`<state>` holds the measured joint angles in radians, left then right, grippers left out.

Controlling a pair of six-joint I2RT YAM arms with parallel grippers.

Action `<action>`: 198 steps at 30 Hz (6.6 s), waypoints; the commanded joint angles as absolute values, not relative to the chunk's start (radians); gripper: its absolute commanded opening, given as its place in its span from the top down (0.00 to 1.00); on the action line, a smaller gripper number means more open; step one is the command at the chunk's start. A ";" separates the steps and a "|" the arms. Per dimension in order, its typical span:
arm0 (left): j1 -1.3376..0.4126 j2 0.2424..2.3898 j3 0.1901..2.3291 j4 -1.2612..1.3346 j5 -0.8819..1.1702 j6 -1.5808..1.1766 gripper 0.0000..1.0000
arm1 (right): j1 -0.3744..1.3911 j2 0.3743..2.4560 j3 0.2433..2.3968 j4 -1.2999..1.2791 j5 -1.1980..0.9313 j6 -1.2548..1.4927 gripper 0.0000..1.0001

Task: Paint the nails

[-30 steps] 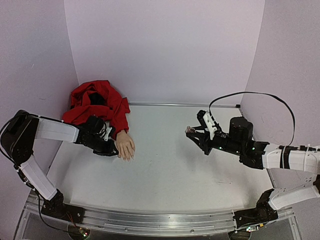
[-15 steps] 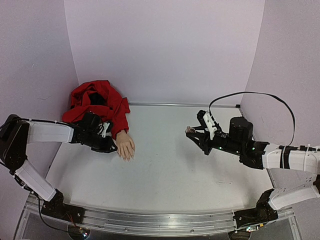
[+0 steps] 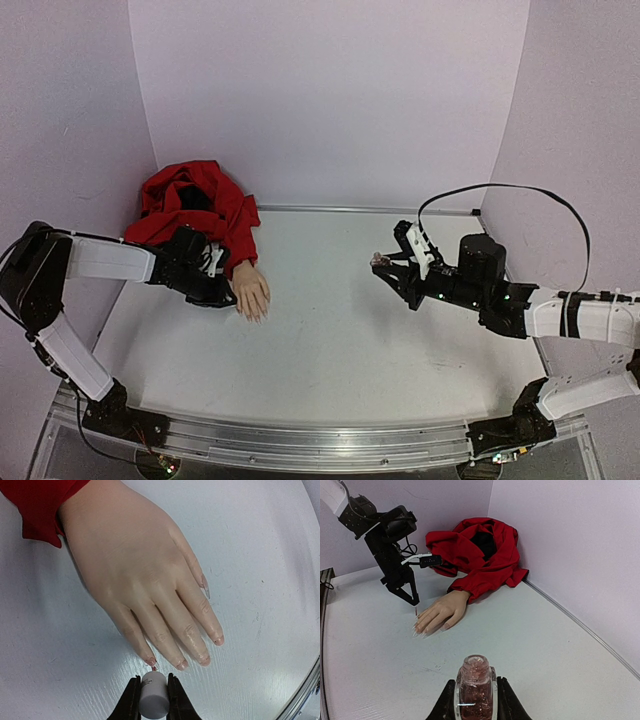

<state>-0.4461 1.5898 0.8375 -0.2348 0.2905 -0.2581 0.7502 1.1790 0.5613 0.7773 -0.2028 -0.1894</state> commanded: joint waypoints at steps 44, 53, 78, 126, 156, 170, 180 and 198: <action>-0.448 1.639 0.885 -0.192 0.284 -0.231 1.00 | 0.744 1.169 0.570 0.833 -0.213 -0.187 1.00; -0.449 1.634 0.878 -0.184 0.301 -0.239 1.00 | 0.744 1.172 0.571 0.833 -0.216 -0.187 1.00; -0.462 1.626 0.851 -0.173 0.310 -0.259 1.00 | 0.745 1.169 0.568 0.833 -0.217 -0.184 1.00; -0.460 1.592 0.884 -0.215 0.262 -0.236 1.00 | 0.745 1.165 0.568 0.834 -0.218 -0.184 1.00; -0.460 1.633 0.888 -0.184 0.273 -0.227 1.00 | 0.744 1.169 0.568 0.834 -0.215 -0.185 1.00; -0.460 1.648 0.887 -0.170 0.295 -0.231 1.00 | 0.744 1.170 0.568 0.833 -0.216 -0.185 1.00; -0.461 1.607 0.860 -0.170 0.319 -0.253 1.00 | 0.745 1.170 0.570 0.833 -0.221 -0.183 1.00; -0.461 1.535 0.868 -0.224 0.254 -0.251 1.00 | 0.744 1.170 0.569 0.833 -0.220 -0.182 1.00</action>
